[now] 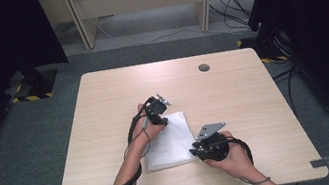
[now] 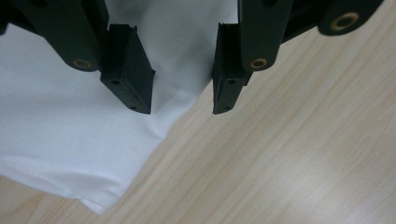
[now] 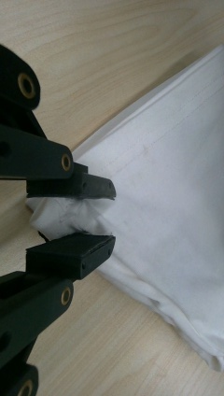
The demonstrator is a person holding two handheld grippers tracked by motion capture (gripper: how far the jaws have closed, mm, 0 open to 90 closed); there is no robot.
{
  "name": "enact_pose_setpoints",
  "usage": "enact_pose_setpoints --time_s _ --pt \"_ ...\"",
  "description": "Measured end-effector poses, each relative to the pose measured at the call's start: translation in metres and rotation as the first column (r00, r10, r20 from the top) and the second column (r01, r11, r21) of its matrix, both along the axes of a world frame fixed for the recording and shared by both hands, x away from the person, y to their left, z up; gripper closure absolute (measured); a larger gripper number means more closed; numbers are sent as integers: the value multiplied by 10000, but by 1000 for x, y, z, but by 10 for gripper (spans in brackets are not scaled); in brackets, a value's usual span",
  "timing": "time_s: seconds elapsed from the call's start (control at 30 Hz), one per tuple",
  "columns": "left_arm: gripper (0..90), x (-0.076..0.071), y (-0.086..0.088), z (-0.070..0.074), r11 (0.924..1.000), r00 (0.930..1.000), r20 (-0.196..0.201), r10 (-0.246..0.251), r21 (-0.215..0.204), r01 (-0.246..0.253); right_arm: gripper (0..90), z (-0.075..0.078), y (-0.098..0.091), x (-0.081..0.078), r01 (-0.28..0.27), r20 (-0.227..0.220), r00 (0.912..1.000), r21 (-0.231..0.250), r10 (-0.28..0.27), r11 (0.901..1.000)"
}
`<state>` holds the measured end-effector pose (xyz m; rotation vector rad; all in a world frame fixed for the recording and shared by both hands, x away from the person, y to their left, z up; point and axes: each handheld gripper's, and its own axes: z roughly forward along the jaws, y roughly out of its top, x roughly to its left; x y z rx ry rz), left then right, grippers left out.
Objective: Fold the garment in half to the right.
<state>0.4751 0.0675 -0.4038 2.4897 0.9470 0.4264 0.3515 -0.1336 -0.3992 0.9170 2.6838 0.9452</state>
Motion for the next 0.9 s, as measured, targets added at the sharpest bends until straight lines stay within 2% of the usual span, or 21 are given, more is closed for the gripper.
enact_pose_setpoints --time_s 0.03,0.43,0.47,0.5,0.53,0.57,0.67,0.8,0.9 --pt "580 1 0 -1 9999 9999 96 -138 -23 138 709 0 0 0 -4 -4 10000 -8 4 10000" --pt "573 1 -4 1 9998 9994 284 -184 -63 186 695 -1 2 -5 -19 -139 9999 33 19 10000" --pt "570 -4 -5 3 9991 9994 24 338 -245 -337 673 0 2 -4 -15 -186 9998 48 16 10000" --pt "567 0 -3 5 9997 9993 365 -97 -235 106 659 0 2 -4 -37 -224 9997 41 38 10000" --pt "564 -2 -2 7 9994 9996 268 66 -342 -57 651 2 2 -4 -14 -185 9998 42 15 10000" --pt "560 0 -1 9 9994 9990 443 -88 -319 102 651 4 2 -4 38 -18 10000 126 -38 9999" --pt "557 -1 0 10 9993 9990 443 -83 -347 98 651 12 0 -3 241 230 9994 465 -252 9986" --pt "552 -3 -2 3 9996 9993 313 -219 -193 225 647 11 -3 1 567 274 9980 241 -574 9981" --pt "550 -4 -1 -2 9995 9994 283 -204 -214 211 650 6 -8 3 692 28 9976 58 -693 9976"
